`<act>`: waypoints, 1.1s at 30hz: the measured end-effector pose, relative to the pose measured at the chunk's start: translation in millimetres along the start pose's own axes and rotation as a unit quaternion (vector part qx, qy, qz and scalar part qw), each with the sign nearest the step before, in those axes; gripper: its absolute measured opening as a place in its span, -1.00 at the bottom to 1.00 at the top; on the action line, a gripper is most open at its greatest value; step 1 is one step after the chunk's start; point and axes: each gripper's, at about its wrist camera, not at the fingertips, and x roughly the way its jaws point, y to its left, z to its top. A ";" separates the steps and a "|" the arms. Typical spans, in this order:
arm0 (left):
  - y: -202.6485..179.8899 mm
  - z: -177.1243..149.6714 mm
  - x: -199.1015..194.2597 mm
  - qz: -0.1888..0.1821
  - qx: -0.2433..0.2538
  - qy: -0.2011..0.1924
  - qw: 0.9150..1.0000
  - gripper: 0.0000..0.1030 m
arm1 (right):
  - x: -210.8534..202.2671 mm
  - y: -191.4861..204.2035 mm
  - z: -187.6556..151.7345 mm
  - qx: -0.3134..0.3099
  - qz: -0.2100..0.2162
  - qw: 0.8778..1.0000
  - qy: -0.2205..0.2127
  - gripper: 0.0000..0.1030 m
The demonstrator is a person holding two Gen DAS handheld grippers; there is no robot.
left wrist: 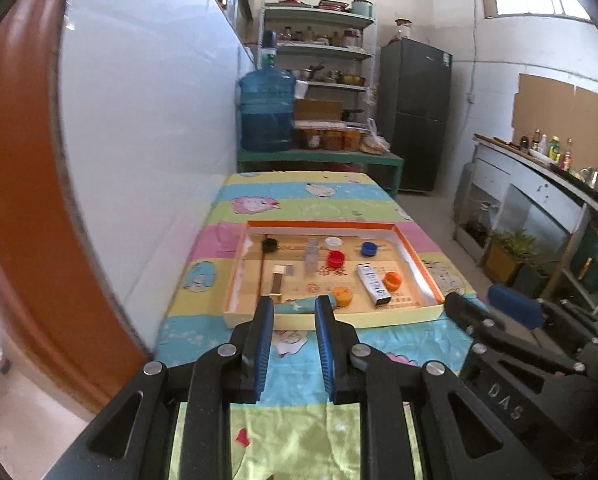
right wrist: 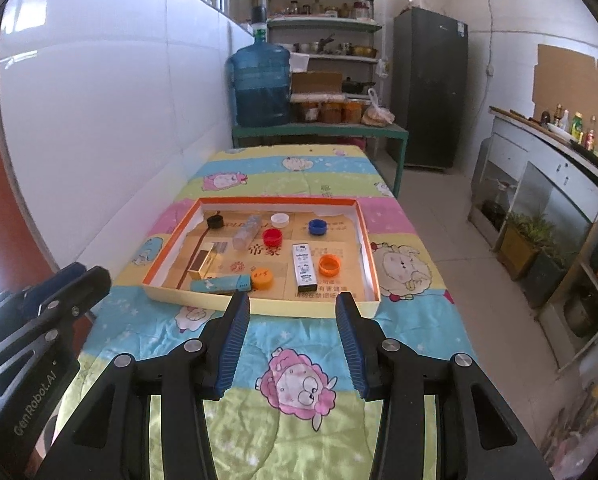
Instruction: Organize rigid objects
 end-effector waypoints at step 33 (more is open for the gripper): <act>1.5 -24.8 -40.4 -0.038 0.006 0.008 0.999 -0.59 | -64.8 13.3 -27.5 -0.022 -0.024 0.999 -0.022 0.02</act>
